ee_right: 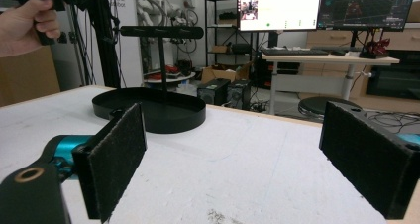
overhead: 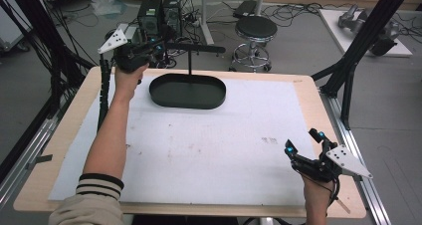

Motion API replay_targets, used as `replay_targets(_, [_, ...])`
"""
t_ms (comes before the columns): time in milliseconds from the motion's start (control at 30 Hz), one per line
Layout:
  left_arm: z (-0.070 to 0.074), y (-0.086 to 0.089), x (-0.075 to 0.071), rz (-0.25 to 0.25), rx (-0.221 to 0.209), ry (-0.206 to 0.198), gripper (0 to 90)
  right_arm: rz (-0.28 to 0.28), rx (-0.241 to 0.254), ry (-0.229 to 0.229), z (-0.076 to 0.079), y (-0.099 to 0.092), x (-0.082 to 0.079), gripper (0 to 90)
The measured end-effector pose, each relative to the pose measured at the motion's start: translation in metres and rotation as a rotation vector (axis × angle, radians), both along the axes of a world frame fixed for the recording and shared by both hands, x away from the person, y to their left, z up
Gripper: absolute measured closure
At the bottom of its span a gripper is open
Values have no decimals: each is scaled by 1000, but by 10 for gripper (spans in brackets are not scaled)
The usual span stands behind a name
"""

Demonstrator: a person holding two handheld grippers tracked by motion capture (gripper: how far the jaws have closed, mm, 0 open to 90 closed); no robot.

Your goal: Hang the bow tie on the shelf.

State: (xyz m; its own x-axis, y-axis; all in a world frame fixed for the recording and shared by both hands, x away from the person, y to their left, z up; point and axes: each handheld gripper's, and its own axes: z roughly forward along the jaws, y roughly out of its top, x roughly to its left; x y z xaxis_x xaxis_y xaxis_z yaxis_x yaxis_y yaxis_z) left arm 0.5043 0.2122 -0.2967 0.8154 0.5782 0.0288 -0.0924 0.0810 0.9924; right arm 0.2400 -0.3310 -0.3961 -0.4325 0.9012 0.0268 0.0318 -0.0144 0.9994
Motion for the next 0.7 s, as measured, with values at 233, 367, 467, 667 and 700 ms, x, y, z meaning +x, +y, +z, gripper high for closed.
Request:
replay_targets(233, [-4,16,16,40,-1,2,770,10,-18,12,0,4,1,101])
replay_targets(367, [-6,28,24,77,-9,16,769,21,-30,20,-2,8,2,101])
replay_targets(467, [-8,31,27,110,2,20,768,26,-38,26,-2,10,3,101])
replay_targets(667, [-17,37,31,203,45,41,766,29,-38,19,-1,11,2,101])
replay_targets(700, [-19,38,31,225,51,47,764,33,-38,21,0,12,1,101])
